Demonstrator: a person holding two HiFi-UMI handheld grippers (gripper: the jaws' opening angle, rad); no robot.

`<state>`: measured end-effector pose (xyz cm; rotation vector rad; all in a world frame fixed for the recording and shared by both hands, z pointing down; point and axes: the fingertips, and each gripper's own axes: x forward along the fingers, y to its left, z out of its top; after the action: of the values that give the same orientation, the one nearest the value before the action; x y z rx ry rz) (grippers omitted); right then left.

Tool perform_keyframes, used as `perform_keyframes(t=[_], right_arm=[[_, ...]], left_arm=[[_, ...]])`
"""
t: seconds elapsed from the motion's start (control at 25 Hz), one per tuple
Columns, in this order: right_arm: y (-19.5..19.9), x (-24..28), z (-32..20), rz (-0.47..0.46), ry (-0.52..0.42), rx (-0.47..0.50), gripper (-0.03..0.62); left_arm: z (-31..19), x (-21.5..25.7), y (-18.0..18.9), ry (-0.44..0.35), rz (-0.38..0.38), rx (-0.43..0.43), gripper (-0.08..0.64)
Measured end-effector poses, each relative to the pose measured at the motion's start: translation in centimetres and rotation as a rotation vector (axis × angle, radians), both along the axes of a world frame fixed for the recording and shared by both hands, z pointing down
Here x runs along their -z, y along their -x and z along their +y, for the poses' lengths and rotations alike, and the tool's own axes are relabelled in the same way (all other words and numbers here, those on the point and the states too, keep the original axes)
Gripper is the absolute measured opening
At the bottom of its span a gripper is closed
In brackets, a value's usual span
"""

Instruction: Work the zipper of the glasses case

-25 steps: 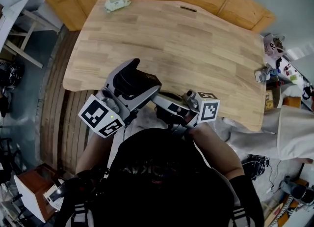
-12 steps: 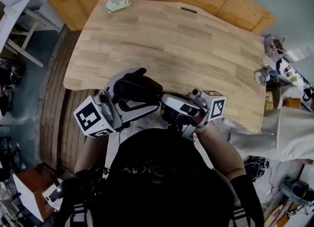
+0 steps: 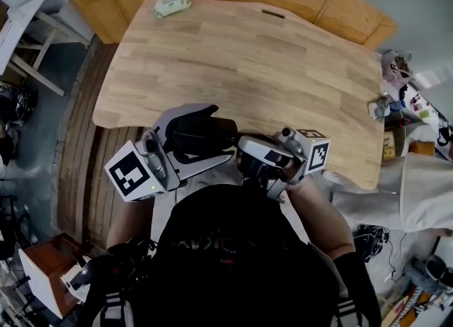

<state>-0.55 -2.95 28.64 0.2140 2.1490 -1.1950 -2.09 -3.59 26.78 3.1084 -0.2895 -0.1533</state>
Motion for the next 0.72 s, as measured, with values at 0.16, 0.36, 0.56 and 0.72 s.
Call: perform_keyframes(t=[0.16,0.36,0.56,0.72], right_arm=[[0.0,-1.1,-0.6,0.117,-0.012,-0.054,0.017],[-0.2,-1.7,-1.0,0.227,-0.046,-0.096,0.017],[-0.2,-1.9,-1.2,0.264,-0.045,-0.124,0.017],[0.0,-2.7,-1.3,0.305,-0.034,-0.131,0.017]], left_arm=[[-0.6,-1.5,-0.1,-0.114,-0.178,0.091,0.314],[-1.0,-4.2,-0.4,-0.346,-0.473,0.166,0.305],[-1.4,-5.0,-0.8,-0.387,-0.519,0.213,0.299],[-2.0,-6.0,-0.7,-0.429,-0.596,0.251,0.299]])
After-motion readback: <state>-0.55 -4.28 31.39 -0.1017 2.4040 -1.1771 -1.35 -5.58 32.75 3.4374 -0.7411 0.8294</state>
